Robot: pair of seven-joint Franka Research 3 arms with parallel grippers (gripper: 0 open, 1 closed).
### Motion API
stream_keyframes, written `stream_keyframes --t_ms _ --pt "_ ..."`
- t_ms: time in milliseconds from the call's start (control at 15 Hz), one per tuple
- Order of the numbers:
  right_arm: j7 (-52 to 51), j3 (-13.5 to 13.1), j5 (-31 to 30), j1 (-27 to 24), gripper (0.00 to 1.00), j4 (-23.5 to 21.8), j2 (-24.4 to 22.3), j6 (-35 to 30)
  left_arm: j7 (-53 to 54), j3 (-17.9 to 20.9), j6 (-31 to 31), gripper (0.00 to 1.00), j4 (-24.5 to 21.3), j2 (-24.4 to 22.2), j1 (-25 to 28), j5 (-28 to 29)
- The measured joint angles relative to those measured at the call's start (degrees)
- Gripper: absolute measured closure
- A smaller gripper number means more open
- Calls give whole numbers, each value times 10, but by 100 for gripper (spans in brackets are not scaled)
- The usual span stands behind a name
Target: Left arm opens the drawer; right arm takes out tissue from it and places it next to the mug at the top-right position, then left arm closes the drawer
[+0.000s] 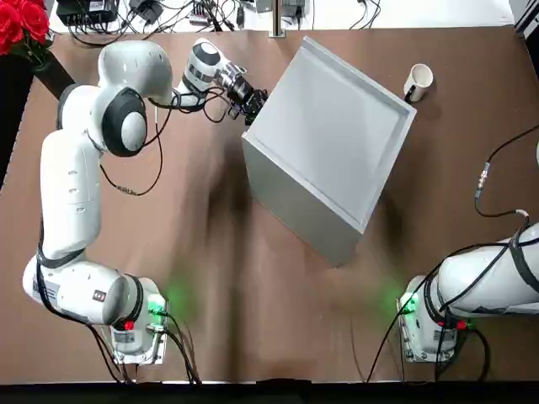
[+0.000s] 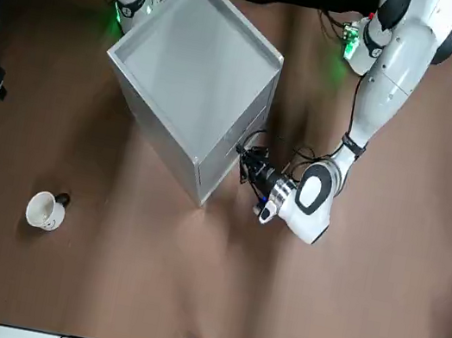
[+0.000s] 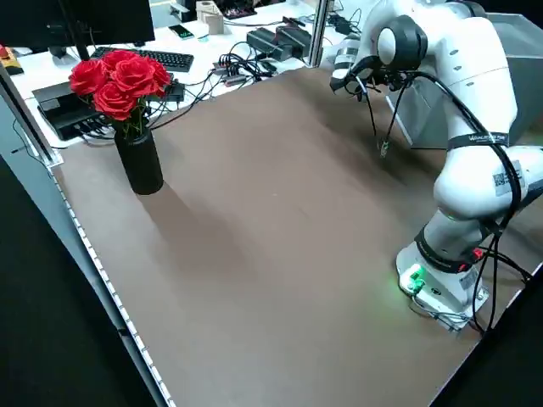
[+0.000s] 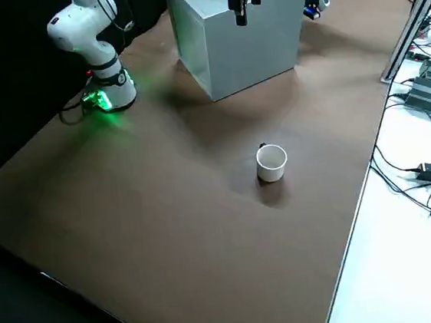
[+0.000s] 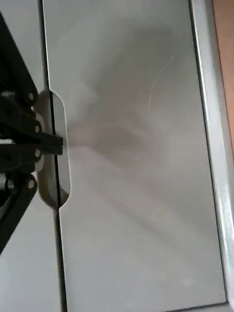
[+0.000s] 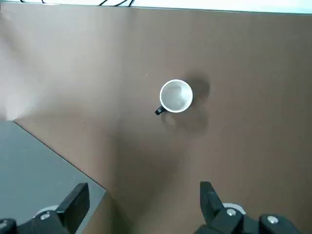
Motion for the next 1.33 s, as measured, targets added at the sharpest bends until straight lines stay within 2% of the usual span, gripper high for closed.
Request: stream_keyframes --t_ms 1333 --pt "0 1 0 1 0 0 0 0 -45 -9 -3 99 6 6 -12 0"
